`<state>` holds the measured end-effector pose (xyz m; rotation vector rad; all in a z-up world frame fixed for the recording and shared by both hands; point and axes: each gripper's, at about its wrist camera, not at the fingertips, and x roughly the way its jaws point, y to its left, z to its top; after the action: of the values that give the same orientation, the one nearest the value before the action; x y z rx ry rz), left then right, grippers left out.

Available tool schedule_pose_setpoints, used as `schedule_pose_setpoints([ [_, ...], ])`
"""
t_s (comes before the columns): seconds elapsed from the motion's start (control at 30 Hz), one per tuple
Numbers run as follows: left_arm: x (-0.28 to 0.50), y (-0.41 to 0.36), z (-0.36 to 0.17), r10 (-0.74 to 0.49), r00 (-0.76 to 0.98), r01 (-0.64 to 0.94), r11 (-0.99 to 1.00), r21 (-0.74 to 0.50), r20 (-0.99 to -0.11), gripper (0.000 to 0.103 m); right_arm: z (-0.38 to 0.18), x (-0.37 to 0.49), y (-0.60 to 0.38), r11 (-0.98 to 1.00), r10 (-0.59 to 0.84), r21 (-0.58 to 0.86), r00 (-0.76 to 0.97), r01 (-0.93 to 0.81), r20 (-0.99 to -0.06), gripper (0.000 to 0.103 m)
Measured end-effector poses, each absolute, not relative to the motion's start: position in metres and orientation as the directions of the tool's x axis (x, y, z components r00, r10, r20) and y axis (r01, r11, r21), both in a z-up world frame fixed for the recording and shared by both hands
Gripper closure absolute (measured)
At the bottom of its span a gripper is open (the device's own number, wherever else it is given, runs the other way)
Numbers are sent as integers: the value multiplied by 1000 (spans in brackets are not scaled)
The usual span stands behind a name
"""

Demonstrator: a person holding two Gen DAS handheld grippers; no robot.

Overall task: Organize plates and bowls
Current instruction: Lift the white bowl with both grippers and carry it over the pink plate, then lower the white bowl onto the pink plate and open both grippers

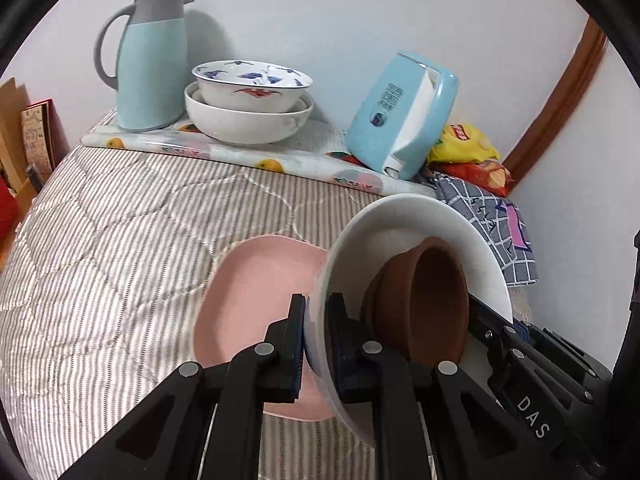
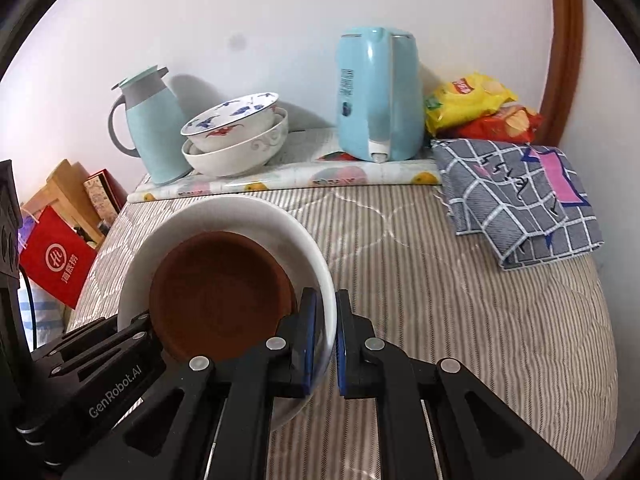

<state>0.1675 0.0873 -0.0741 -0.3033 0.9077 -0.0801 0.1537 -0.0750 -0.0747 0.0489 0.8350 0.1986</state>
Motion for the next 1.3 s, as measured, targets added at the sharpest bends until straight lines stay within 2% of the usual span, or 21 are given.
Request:
schedule_pose_setpoints([
  [0.53,173,117,-89,-177,605,-99,951,-294,-776,91,-88,168,-43,975,213,117,624,-191,-752,95],
  [1.3,187,130,-137,-171,531,-149,945,-290,-830,91,-134,186,-26,973,211,120,541,-198,-814,94],
])
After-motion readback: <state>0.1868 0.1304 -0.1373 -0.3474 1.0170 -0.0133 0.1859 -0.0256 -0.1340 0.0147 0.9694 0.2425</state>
